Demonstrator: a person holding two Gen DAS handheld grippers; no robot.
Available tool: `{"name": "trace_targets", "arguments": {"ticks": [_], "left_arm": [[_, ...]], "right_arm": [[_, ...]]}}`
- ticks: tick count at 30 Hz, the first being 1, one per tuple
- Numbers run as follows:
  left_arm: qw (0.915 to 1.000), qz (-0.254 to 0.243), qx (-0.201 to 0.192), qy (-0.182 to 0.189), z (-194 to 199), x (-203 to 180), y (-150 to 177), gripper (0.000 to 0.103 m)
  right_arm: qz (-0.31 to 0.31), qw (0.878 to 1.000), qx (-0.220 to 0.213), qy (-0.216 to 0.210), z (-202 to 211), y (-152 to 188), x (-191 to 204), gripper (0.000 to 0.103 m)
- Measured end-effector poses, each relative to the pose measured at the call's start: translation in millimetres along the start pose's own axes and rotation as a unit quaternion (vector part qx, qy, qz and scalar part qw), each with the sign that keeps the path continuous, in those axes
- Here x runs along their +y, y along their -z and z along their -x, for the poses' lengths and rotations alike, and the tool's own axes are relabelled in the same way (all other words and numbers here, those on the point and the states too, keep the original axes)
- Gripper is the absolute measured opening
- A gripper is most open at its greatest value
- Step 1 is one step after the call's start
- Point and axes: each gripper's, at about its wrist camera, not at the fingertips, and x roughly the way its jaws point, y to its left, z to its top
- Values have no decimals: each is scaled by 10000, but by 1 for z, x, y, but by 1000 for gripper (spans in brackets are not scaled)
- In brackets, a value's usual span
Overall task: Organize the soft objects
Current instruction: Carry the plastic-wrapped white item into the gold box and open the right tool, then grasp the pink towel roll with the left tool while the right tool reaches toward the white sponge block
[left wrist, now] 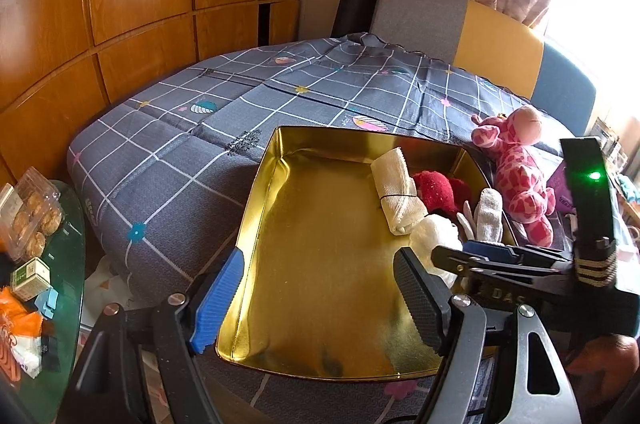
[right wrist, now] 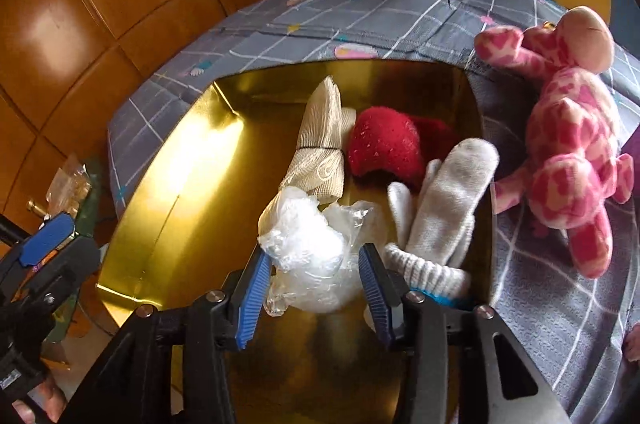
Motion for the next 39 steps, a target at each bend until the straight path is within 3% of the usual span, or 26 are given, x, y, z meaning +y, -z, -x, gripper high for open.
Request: {"name": "trace_targets", "arguments": {"ticks": [6,19,29,39], "left_arm": [[10000,-46,-49,29,5,-3,0,78],[9993,-263,-147,208,15,-20,-1,83],[9979,-562,-175,280,19,-44,0,83],[9930,-1017,-202,571,23,-82,1,83]], "right_arm": [[-108,9996,-267,50,23,4,-5,47],[-436,9925,-909,686,86,31,-42,47],[-535,9840,-1098,1297,126,59,-80,47],[-1139,9714,-1173,1724,159,91,-139,47]]}}
